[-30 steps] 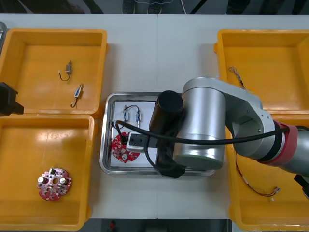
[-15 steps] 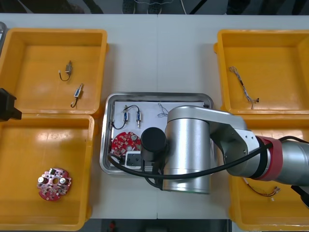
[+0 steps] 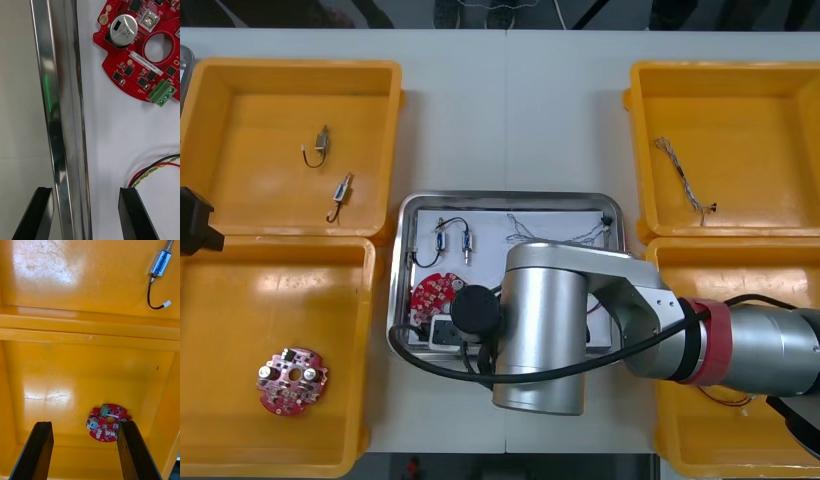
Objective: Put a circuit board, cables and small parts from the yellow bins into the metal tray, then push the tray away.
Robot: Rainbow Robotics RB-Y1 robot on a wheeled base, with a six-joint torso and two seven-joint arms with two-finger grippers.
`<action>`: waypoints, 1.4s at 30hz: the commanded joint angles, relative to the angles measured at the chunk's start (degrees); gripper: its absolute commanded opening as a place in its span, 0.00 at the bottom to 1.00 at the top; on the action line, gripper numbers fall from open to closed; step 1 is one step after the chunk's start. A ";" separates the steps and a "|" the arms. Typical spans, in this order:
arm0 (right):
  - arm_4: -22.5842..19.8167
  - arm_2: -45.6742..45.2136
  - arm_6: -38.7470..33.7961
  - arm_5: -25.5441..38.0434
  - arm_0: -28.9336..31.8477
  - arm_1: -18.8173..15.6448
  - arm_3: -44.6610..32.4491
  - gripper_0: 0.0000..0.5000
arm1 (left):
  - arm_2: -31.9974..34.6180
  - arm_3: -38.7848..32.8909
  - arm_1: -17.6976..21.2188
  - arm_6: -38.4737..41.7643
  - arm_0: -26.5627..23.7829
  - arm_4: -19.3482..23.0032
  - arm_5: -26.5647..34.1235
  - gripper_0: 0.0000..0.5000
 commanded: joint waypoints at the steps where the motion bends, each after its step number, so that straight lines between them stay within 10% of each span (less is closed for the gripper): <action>1: 1.45 2.77 -0.14 -1.32 0.86 1.46 0.29 1.00 | 1.64 -1.60 2.67 -3.91 0.78 0.32 0.36 1.00; 22: 2.41 4.35 -1.02 -4.04 1.30 1.46 3.46 1.00 | 1.64 -1.60 2.67 -3.91 0.78 0.32 0.36 1.00; 24: 2.24 4.26 -1.19 -4.04 1.30 1.46 3.28 0.87 | 1.64 -1.60 2.67 -3.91 0.78 0.32 0.36 1.00; 29: 2.24 4.35 -1.46 -3.95 1.04 1.46 3.11 0.09 | 1.64 -1.60 2.67 -3.91 0.78 0.32 0.36 1.00; 42: 2.33 4.35 -1.89 -4.04 -0.90 1.02 3.11 0.00 | 1.64 -1.60 2.67 -3.91 0.78 0.32 0.36 1.00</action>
